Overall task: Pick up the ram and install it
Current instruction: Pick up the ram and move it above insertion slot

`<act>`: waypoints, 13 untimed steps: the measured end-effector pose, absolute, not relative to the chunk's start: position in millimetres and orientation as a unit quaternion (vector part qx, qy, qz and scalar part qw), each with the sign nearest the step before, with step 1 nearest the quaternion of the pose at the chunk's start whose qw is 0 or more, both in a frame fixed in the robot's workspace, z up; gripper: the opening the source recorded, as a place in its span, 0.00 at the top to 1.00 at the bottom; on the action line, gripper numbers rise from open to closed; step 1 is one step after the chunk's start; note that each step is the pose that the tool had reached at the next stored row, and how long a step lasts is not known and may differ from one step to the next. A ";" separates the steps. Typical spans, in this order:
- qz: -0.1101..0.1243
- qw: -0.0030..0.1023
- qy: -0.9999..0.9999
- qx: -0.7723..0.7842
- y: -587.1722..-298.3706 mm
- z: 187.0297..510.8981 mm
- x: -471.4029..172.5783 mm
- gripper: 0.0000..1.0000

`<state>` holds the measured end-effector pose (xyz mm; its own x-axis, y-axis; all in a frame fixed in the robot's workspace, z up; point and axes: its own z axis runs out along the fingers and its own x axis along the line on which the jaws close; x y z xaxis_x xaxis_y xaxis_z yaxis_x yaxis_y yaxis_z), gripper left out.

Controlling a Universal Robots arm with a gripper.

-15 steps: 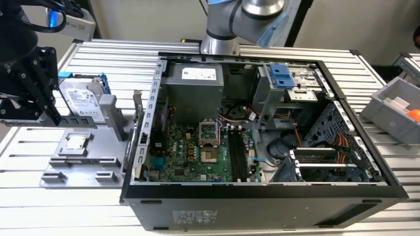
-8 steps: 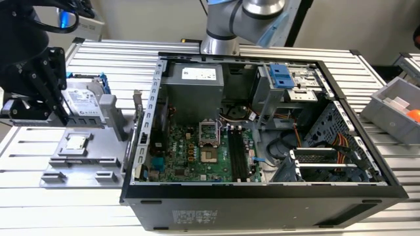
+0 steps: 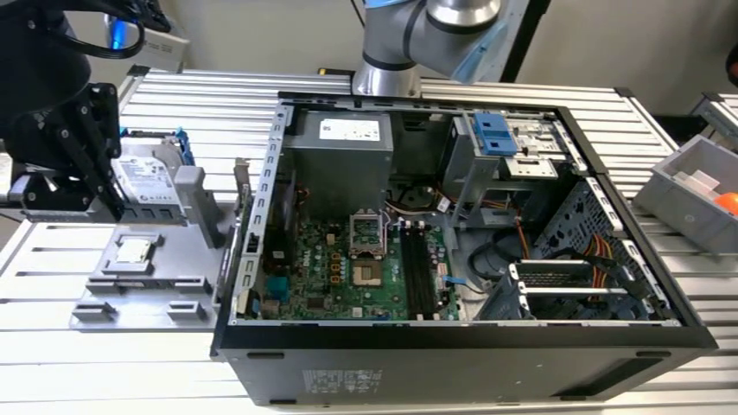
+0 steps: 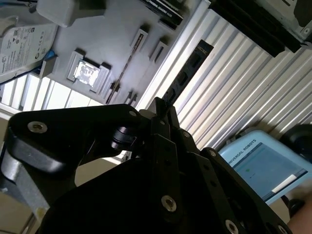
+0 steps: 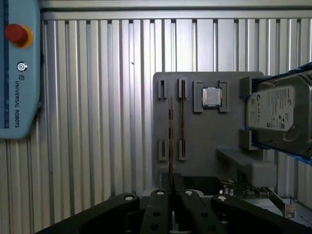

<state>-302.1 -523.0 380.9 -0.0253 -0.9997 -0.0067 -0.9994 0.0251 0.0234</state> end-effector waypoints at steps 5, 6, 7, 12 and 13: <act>-0.011 0.006 -0.716 0.698 -523.0 381.0 -295.2 1.00; -0.011 0.006 -0.716 0.698 -523.0 381.0 -293.4 1.00; -0.011 0.006 -0.716 0.698 -523.0 381.0 -291.7 1.00; -0.011 0.006 -0.716 0.698 -523.0 381.0 -283.5 1.00; -0.011 0.006 -0.716 0.698 -523.0 381.0 -281.9 1.00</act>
<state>-281.9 -523.0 381.0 -0.0252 -0.9997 -0.0066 -0.9994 0.0251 0.0243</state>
